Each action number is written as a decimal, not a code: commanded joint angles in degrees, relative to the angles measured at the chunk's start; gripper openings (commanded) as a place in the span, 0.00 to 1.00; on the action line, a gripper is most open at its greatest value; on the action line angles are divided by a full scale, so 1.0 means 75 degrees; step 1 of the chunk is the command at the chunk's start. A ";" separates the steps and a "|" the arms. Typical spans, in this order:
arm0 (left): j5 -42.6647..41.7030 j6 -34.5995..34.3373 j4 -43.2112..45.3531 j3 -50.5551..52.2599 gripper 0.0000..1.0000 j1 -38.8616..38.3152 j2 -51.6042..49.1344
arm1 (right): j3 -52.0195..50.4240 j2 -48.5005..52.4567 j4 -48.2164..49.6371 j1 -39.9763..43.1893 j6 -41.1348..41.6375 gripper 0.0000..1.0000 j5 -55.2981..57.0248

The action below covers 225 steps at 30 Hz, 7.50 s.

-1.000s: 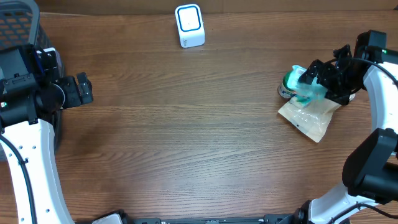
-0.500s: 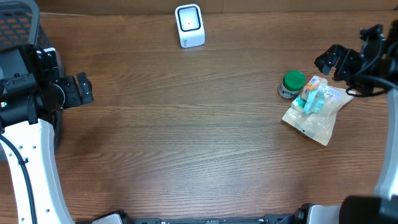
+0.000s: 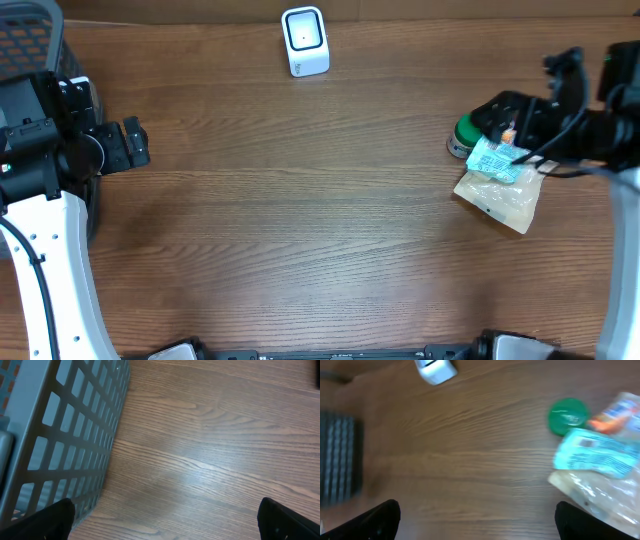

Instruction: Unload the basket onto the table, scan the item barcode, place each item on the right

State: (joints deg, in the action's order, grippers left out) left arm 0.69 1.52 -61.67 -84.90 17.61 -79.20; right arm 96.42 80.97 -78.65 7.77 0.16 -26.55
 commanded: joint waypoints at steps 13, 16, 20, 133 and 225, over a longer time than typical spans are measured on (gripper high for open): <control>-0.0067 0.0085 0.0023 -0.0044 1.00 -0.0050 -0.0026 | 0.0154 -0.2288 -0.0134 -0.2713 0.0868 1.00 0.2194; -0.0067 0.0085 0.0023 -0.0044 1.00 -0.0050 -0.0026 | 0.0154 -0.2317 -0.0370 -0.2713 0.0868 1.00 0.2192; -0.0067 0.0085 0.0023 -0.0044 1.00 -0.0050 -0.0026 | 0.0154 -0.2294 -0.0673 -0.2713 0.0775 1.00 0.2486; -0.0067 0.0085 0.0020 -0.0044 1.00 -0.1792 0.2436 | -1.2797 -1.0774 1.0080 -0.1332 -0.0912 1.00 0.0866; -0.0979 0.0801 0.7708 1.1281 1.00 -0.2500 1.0523 | -1.2797 -1.0774 1.0080 -0.1332 -0.0912 1.00 0.0866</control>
State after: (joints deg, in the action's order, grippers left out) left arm -6.85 6.61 -3.84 -0.62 -0.78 -0.91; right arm 1.21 0.84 -3.44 -2.28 -7.09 -19.73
